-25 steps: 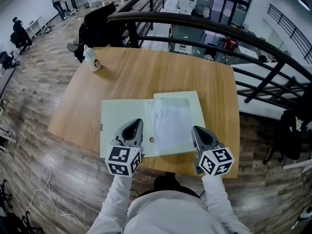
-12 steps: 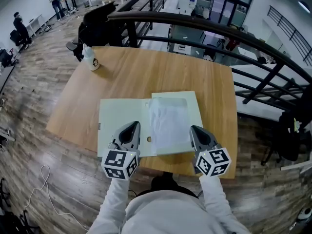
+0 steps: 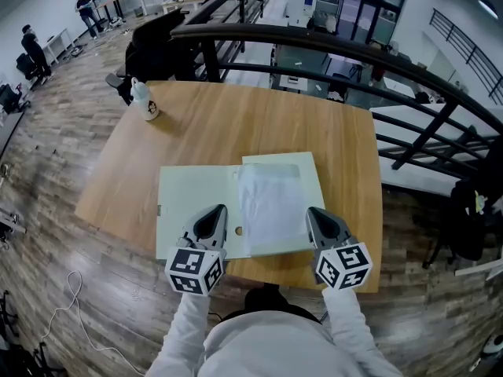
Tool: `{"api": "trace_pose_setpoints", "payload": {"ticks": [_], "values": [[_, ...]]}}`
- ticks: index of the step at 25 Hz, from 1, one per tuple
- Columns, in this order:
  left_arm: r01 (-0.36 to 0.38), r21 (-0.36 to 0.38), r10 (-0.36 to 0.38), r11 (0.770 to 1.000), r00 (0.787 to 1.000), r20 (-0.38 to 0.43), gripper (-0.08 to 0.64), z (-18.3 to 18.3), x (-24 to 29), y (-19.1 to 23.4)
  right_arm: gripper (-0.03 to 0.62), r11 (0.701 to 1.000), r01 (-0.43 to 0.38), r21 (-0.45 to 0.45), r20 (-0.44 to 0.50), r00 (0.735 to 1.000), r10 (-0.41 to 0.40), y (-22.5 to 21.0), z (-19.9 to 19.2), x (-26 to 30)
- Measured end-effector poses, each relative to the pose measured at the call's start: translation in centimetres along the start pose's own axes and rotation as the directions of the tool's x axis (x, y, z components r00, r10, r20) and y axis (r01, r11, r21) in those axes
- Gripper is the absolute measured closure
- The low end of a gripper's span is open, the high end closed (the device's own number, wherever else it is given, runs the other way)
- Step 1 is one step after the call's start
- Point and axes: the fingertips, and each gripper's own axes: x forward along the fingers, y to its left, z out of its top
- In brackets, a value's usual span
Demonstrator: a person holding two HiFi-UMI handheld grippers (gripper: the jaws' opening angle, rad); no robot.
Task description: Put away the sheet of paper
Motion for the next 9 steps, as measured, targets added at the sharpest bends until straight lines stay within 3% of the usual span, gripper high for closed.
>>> {"api": "trace_pose_setpoints", "payload": {"ticks": [9], "values": [[0.01,-0.013,-0.01,1.0,0.999,-0.034,0.541,-0.9,1.6,-0.6,0.566,1.0,-0.001,-0.004,-0.004,1.0,0.001,-1.2,-0.1,0.3]]}}
